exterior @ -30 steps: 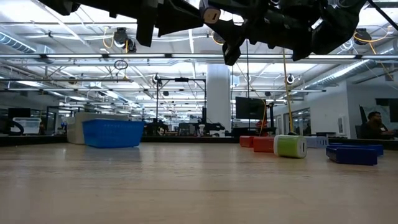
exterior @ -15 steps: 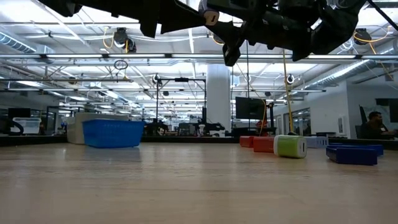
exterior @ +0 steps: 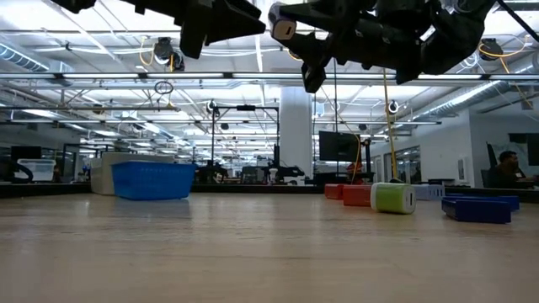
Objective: Pick & Place Office items
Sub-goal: Put the violet charger adapter into the gray bin
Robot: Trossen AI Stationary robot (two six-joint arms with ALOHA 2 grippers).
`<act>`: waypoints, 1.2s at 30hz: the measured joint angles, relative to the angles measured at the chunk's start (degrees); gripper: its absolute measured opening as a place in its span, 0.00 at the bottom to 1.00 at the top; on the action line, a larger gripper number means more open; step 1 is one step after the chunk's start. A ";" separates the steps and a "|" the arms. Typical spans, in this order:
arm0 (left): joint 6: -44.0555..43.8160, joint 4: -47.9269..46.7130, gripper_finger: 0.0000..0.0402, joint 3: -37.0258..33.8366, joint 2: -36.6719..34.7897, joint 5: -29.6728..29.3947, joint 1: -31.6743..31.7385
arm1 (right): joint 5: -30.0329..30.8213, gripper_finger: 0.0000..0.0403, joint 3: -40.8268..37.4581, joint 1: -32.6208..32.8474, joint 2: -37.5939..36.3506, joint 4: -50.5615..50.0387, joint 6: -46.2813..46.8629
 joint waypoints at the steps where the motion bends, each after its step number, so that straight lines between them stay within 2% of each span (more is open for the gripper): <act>1: 0.03 0.00 0.46 0.00 0.00 -0.31 -0.24 | -0.03 0.32 0.00 0.00 0.00 0.13 -0.02; 5: 0.43 -0.07 0.49 0.00 0.00 -1.60 -1.02 | -0.05 0.32 0.00 0.04 0.00 0.19 0.00; 13: 0.06 0.04 0.67 0.00 0.00 0.14 -1.03 | 3.10 0.32 0.00 0.52 0.00 1.11 -0.72; 17: 0.38 0.10 0.71 0.00 0.00 0.48 -0.77 | 3.28 0.32 0.00 1.00 0.00 1.82 -0.84; 22: 0.46 3.96 0.67 0.00 0.00 5.43 -0.53 | 6.01 0.32 0.62 1.76 0.00 0.96 -1.18; 30: 1.41 3.73 0.59 0.02 0.00 7.01 -0.04 | 5.92 0.32 0.76 1.97 0.00 1.60 -0.67; 36: 1.21 2.72 0.57 0.02 0.00 7.60 0.19 | 5.93 0.32 0.79 2.32 0.31 2.02 0.41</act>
